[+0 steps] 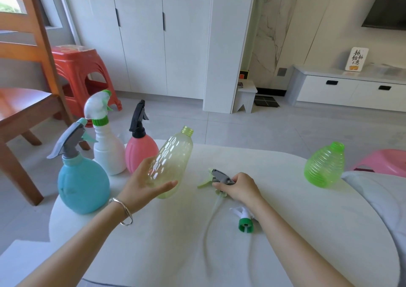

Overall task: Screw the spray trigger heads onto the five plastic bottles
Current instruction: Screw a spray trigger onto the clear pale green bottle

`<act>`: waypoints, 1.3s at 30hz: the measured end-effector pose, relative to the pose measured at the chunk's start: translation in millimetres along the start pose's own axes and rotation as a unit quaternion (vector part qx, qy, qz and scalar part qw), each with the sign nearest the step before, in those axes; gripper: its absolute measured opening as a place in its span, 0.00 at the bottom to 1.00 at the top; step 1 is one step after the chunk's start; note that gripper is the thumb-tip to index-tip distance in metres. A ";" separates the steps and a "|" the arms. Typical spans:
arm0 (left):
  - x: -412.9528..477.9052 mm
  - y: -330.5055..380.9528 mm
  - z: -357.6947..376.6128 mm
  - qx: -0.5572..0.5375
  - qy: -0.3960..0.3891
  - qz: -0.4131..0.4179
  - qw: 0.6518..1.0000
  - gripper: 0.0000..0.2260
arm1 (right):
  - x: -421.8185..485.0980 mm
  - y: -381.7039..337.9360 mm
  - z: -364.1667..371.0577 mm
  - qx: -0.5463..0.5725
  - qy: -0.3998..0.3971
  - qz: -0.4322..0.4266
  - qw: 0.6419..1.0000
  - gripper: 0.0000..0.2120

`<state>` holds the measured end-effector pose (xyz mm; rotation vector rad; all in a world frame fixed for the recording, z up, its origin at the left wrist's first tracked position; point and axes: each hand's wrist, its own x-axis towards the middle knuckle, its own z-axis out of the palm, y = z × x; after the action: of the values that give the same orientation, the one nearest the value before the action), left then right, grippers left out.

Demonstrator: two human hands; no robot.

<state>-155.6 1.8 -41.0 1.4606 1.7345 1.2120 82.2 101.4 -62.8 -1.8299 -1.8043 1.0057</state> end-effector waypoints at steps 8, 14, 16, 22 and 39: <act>-0.8 1.6 0.9 0.005 -0.009 0.001 1.000 0.32 | -6.0 2.7 -41.5 0.380 -0.008 0.003 0.925 0.18; -2.6 6.5 15.6 -0.002 -0.022 -0.003 1.000 0.29 | -12.4 7.3 -76.9 0.495 0.054 -0.110 0.861 0.03; -3.6 10.2 21.2 -0.007 -0.023 -0.001 1.000 0.28 | -14.5 3.9 -85.6 0.518 0.081 -0.126 0.842 0.04; -5.1 20.5 38.2 -0.008 -0.029 0.006 1.000 0.30 | -24.5 -8.6 -107.2 0.570 0.150 -0.184 0.787 0.07; -6.7 21.2 48.1 -0.004 -0.037 -0.005 0.999 0.36 | -49.2 -28.0 -148.9 0.620 0.239 -0.234 0.709 0.07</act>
<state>-103.1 8.7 -43.8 1.4711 1.6829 1.1439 172.2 88.2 67.9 -0.6048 -0.7372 0.9776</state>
